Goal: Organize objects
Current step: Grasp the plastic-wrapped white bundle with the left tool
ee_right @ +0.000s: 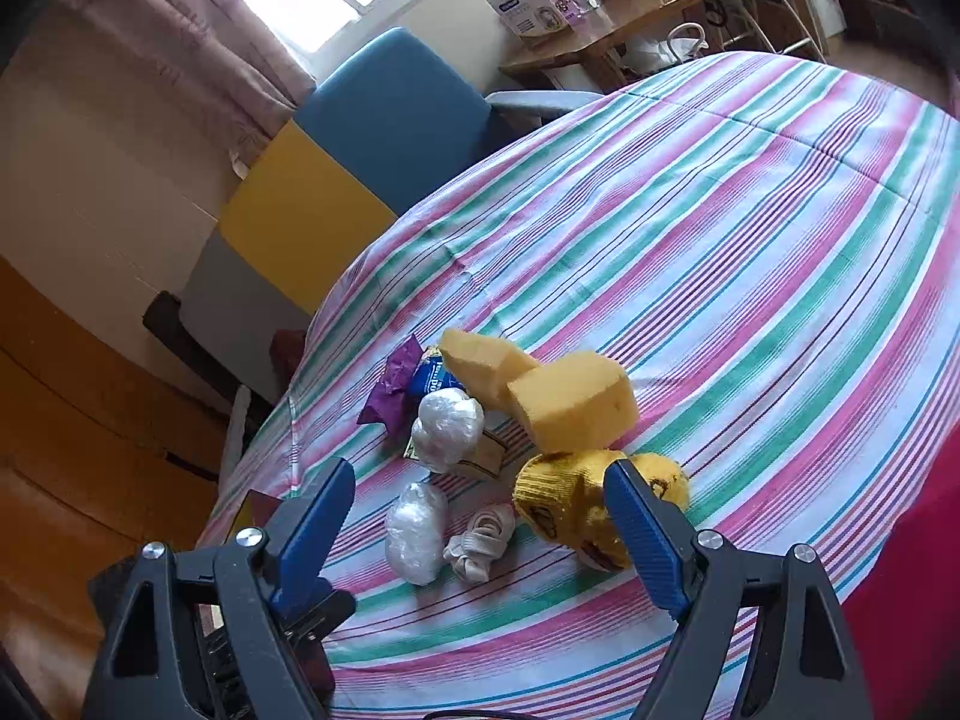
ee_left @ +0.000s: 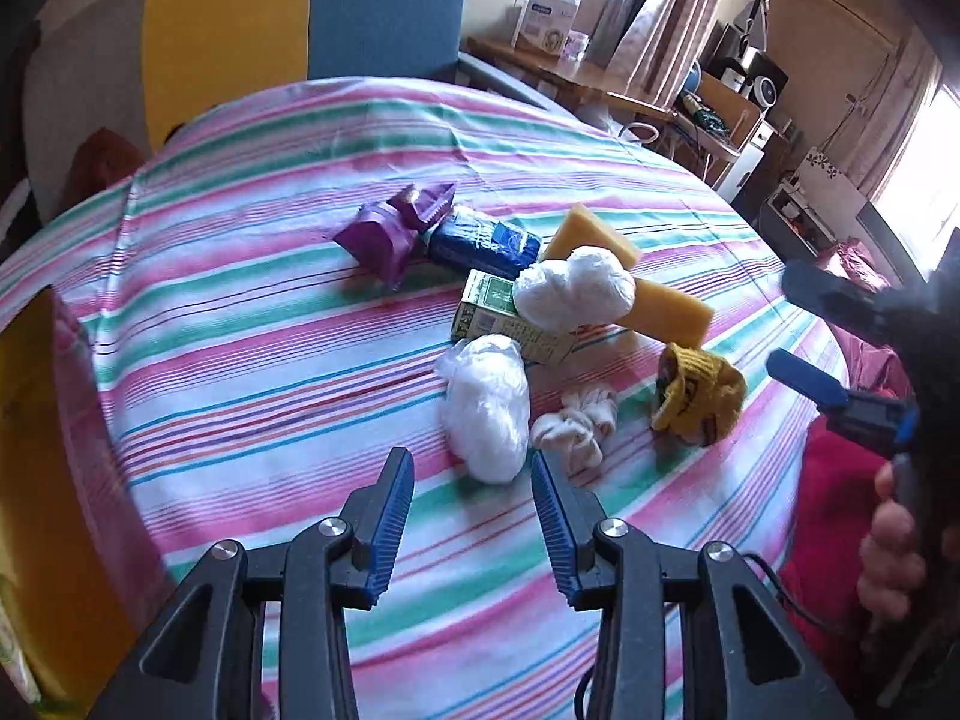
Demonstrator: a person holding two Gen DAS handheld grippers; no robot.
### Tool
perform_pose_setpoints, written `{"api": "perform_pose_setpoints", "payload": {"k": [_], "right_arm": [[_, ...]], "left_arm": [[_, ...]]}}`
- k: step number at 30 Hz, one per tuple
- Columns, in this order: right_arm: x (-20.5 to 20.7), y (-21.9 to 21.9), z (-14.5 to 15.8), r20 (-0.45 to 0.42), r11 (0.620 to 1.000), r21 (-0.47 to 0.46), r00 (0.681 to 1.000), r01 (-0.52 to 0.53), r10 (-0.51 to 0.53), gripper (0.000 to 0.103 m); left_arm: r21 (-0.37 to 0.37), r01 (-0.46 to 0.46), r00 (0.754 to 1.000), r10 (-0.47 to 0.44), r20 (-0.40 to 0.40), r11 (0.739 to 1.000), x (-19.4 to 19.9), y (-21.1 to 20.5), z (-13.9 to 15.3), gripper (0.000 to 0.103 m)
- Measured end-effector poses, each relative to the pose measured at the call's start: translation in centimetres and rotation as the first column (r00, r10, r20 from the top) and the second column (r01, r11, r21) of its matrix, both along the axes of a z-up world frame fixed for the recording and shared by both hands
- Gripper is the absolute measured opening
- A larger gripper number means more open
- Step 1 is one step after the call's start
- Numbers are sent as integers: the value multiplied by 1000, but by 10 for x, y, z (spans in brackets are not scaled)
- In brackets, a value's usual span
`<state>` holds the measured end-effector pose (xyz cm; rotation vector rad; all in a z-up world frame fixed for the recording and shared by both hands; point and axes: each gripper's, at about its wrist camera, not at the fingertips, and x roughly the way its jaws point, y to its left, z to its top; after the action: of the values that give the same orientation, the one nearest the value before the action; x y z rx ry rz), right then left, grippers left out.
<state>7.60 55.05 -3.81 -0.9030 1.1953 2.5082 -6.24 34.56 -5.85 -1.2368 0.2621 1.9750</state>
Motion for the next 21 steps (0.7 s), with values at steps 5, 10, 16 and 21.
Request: {"api": "perform_pose_setpoints", "payload": {"k": [5,10,16,21], "right_arm": [[0,-1,1,-24,1000,-11,1000,-8,8,86],[0,-1,0,-31,1000,-22,1000,-6,5,86],[0,-1,-1,-25,1000,-19,1000,9,-9,86],[-1,2,-3,-17,999,-29,999,31,-31,86]], "left_arm": [[-25,26,1000,-25,11,999,-13,31,-11,43],[-107,28,999,-24,37,994,-29,52,-47,37],[-53,36,999,-37,-15,998,-6,18,-38,34],[-46,61,997,-63,-48,997,31,-16,-32,34]]}}
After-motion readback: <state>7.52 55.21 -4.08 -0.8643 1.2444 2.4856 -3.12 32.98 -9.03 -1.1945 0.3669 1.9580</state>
